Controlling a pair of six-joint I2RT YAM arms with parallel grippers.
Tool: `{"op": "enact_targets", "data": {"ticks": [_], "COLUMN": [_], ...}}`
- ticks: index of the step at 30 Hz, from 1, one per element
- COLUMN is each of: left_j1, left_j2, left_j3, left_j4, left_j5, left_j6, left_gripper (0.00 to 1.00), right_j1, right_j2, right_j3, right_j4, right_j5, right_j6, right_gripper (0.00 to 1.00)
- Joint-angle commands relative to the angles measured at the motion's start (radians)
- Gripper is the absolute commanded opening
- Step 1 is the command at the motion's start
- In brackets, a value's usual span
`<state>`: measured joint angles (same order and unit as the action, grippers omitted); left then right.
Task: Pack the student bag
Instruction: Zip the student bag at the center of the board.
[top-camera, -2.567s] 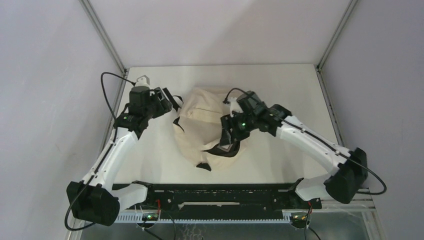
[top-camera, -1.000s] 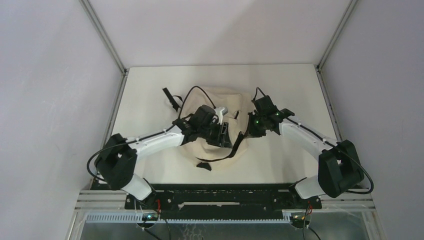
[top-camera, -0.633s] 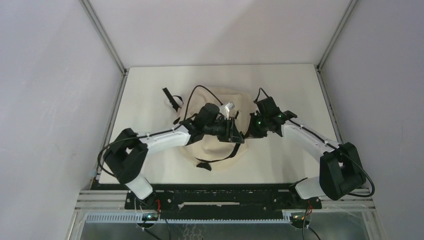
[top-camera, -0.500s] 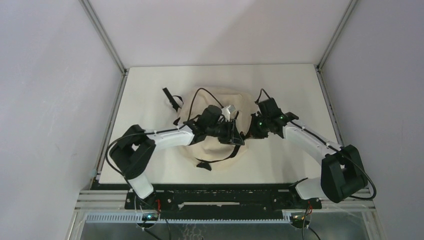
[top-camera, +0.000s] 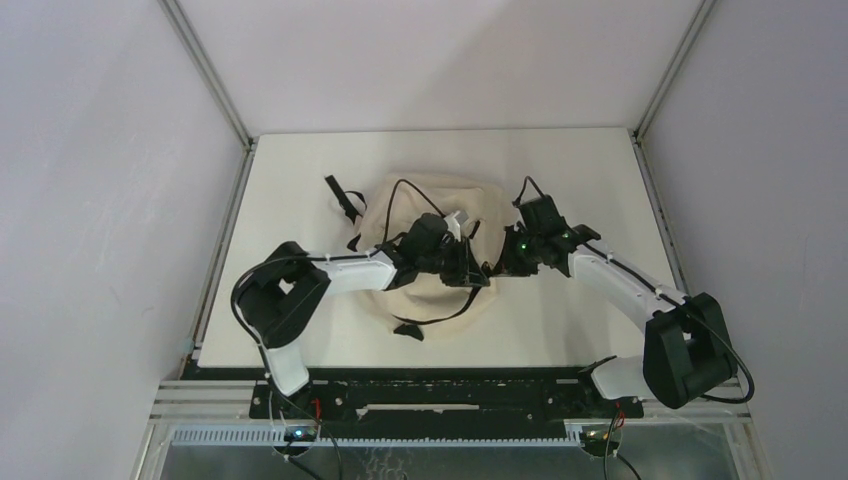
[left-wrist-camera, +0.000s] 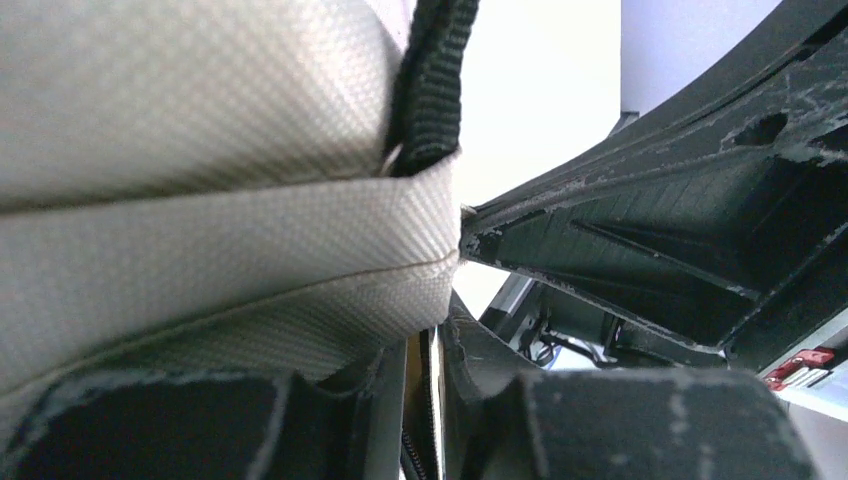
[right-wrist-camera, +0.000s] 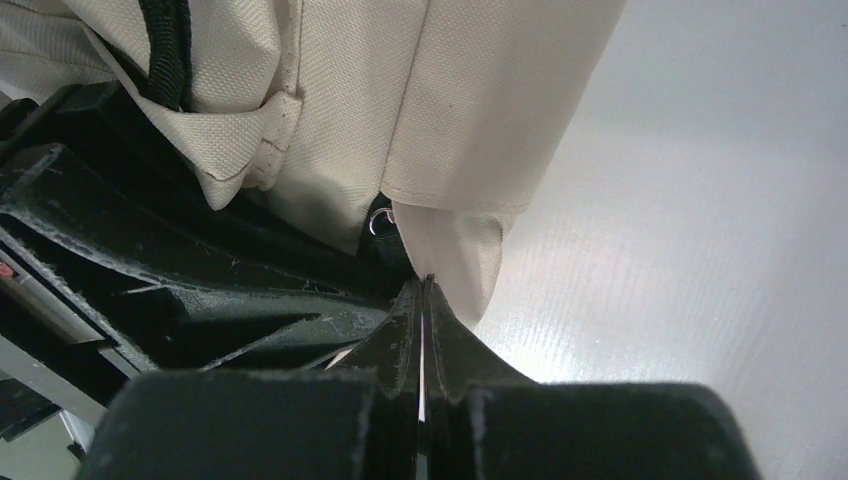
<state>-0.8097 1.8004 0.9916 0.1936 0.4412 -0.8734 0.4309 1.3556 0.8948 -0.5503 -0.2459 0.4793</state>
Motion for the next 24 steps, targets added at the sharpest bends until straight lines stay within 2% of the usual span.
{"op": "enact_targets", "data": {"ticks": [1, 6, 10, 15, 20, 24], "left_j1": [0.044, 0.052, 0.056, 0.058, 0.059, 0.061], "left_j2": [0.024, 0.028, 0.031, 0.032, 0.045, 0.043], "left_j3": [0.029, 0.006, -0.044, -0.061, -0.056, -0.051], "left_j4": [0.054, 0.126, 0.247, 0.245, 0.235, 0.182], "left_j5": [-0.121, -0.128, -0.129, -0.181, -0.220, -0.286], "left_j6": [-0.065, -0.118, -0.183, -0.197, -0.189, -0.160], "left_gripper": [0.21, 0.33, 0.34, 0.34, 0.46, 0.47], "right_j1": [-0.006, -0.004, -0.005, 0.000, 0.007, 0.013], "right_j2": [-0.042, -0.044, -0.044, -0.045, -0.044, -0.044], "right_j3": [-0.008, -0.008, -0.008, -0.008, -0.008, -0.008], "right_j4": [0.002, 0.004, 0.004, 0.004, 0.007, 0.005], "right_j5": [-0.023, -0.031, -0.033, -0.038, -0.040, -0.040], "right_j6": [0.003, 0.004, 0.004, 0.006, 0.007, 0.011], "right_gripper": [0.00, 0.00, 0.00, 0.00, 0.00, 0.00]}}
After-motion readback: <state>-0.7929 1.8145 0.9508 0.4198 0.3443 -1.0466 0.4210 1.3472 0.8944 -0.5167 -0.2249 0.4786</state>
